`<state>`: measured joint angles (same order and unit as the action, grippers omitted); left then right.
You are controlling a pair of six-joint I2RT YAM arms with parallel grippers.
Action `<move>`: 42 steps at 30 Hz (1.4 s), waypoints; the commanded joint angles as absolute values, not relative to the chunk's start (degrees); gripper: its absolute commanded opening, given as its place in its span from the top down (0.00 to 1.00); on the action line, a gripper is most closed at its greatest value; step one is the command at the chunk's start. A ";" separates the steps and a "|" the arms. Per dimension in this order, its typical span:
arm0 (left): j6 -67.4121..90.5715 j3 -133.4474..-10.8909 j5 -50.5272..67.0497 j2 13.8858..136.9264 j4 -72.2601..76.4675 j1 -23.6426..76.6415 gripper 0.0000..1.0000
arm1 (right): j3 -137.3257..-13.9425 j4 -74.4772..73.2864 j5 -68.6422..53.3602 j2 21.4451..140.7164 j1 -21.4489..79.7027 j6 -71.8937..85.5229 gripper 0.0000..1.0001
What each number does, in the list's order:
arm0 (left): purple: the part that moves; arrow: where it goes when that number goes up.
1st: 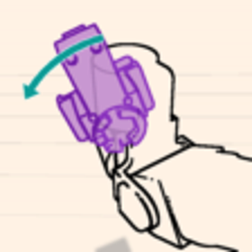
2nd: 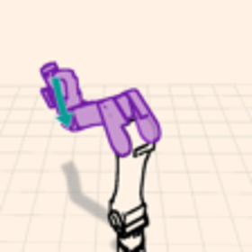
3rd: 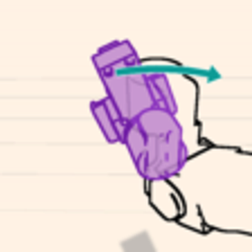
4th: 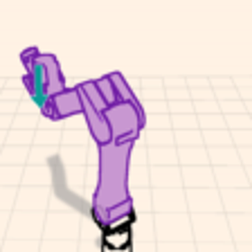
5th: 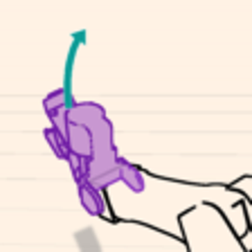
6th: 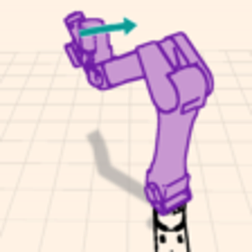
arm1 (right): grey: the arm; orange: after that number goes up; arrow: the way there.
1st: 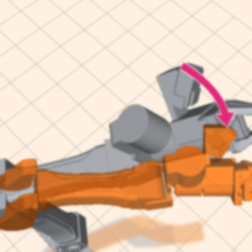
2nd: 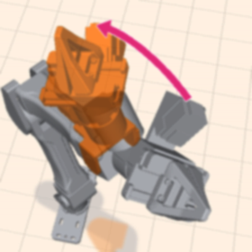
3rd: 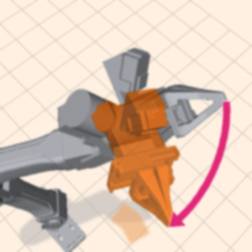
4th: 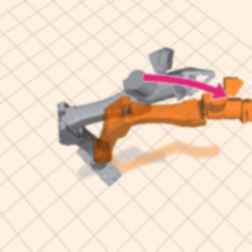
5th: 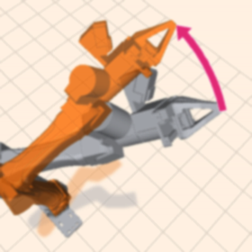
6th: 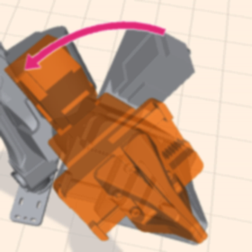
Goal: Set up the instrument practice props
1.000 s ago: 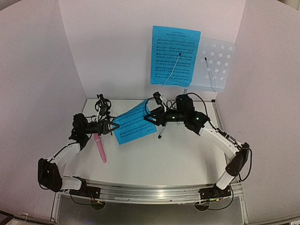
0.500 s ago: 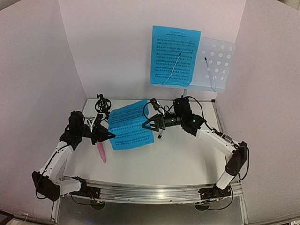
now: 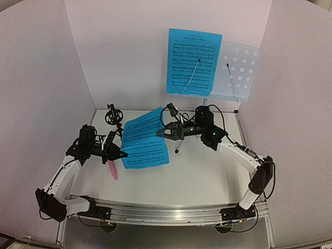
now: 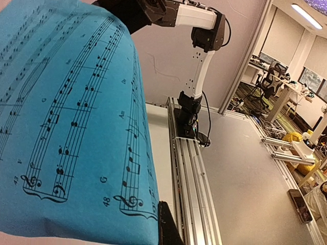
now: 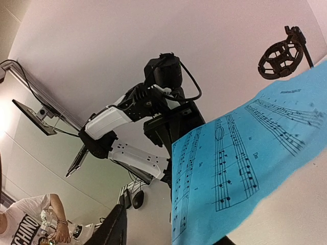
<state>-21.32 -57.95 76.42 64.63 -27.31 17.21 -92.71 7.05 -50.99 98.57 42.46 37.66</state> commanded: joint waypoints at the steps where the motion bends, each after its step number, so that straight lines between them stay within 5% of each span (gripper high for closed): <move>1: -26.27 -60.36 75.09 64.54 -31.72 17.41 1.00 | -93.12 11.11 -51.29 95.30 42.71 39.95 0.72; 11: -33.55 -60.20 72.22 65.14 -37.70 17.78 1.00 | -92.90 10.86 -47.50 95.10 42.79 39.76 0.99; 17: -40.46 -59.86 69.46 65.16 -43.38 18.01 1.00 | -95.75 6.33 -48.17 96.34 43.46 35.50 1.00; 18: -40.34 -59.91 69.42 65.04 -43.26 18.02 0.96 | -96.74 5.21 -48.84 96.64 43.82 33.97 1.00; 22: -30.83 -59.97 67.86 64.53 -36.45 18.05 0.27 | -98.61 4.83 -53.68 96.82 44.38 31.30 1.00; 26: -22.15 -60.93 69.56 65.70 -30.98 17.94 0.08 | -100.19 4.53 -58.03 96.56 44.43 30.25 1.00; 29: -12.59 -60.89 75.32 66.48 -22.72 17.95 0.06 | -101.68 1.75 -58.74 96.69 44.49 27.31 1.00; 33: -3.55 -60.77 80.52 66.37 -13.73 18.02 0.06 | -110.19 -24.64 -50.29 98.21 45.69 10.74 1.00; 42: 7.75 -62.38 76.95 67.45 0.09 18.90 0.20 | -111.38 -30.53 -40.16 97.13 46.08 0.64 1.00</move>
